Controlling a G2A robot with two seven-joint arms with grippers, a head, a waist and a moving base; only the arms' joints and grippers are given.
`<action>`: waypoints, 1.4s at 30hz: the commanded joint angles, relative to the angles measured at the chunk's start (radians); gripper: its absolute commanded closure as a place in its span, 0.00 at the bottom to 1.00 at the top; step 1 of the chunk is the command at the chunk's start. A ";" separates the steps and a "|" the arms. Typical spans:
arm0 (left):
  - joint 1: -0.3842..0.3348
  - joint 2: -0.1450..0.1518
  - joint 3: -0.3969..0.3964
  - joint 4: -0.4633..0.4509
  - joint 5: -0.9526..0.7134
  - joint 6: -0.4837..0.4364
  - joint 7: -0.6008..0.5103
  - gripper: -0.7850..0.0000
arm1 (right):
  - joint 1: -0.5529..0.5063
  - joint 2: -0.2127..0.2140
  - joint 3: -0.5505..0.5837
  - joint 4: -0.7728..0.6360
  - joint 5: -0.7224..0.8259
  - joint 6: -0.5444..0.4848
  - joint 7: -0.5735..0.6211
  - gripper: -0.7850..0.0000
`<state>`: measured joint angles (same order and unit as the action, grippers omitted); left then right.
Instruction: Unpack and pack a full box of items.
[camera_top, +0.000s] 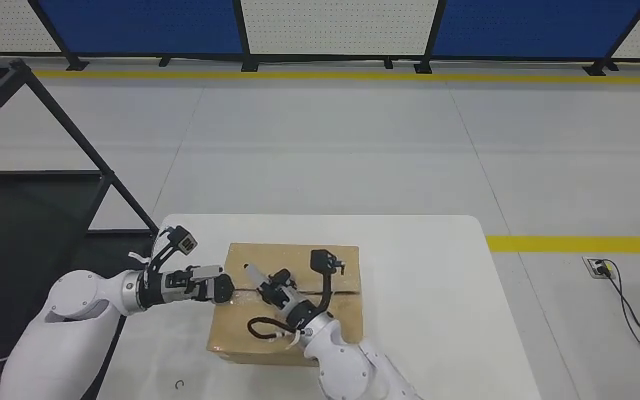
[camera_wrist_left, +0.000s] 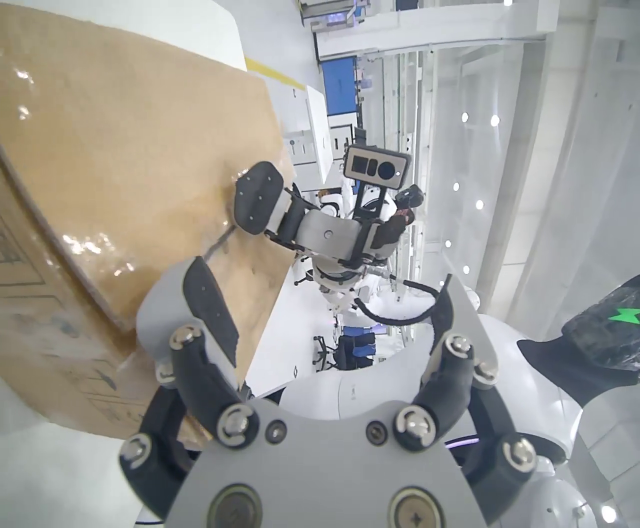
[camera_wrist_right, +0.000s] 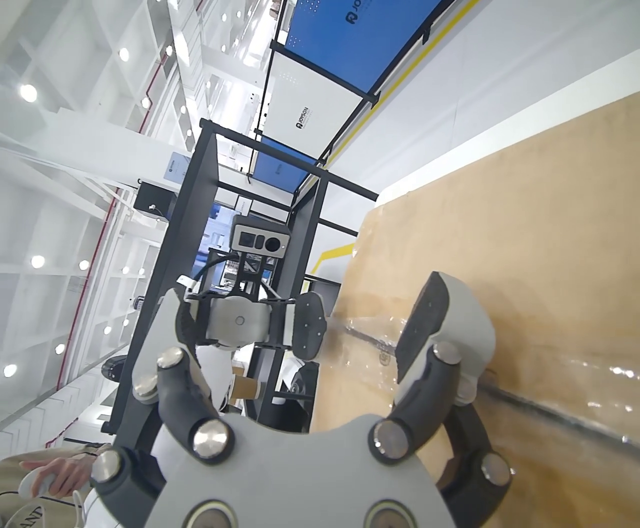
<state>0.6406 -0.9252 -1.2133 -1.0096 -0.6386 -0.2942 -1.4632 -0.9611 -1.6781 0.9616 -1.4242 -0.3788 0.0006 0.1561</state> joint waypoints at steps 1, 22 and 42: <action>-0.006 -0.003 0.010 0.003 0.005 0.003 0.008 0.00 | -0.014 0.004 0.015 -0.035 0.023 0.000 0.036 0.00; -0.028 -0.013 0.024 0.035 -0.004 0.000 -0.001 0.00 | -0.053 0.033 0.171 -0.199 0.252 0.187 0.296 0.00; -0.052 -0.019 0.032 0.051 0.002 0.007 -0.005 0.00 | -0.056 0.064 0.230 -0.168 0.184 0.260 0.329 0.00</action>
<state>0.5900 -0.9432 -1.1830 -0.9592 -0.6369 -0.2870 -1.4677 -1.0157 -1.6158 1.1876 -1.5893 -0.1942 0.2570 0.4852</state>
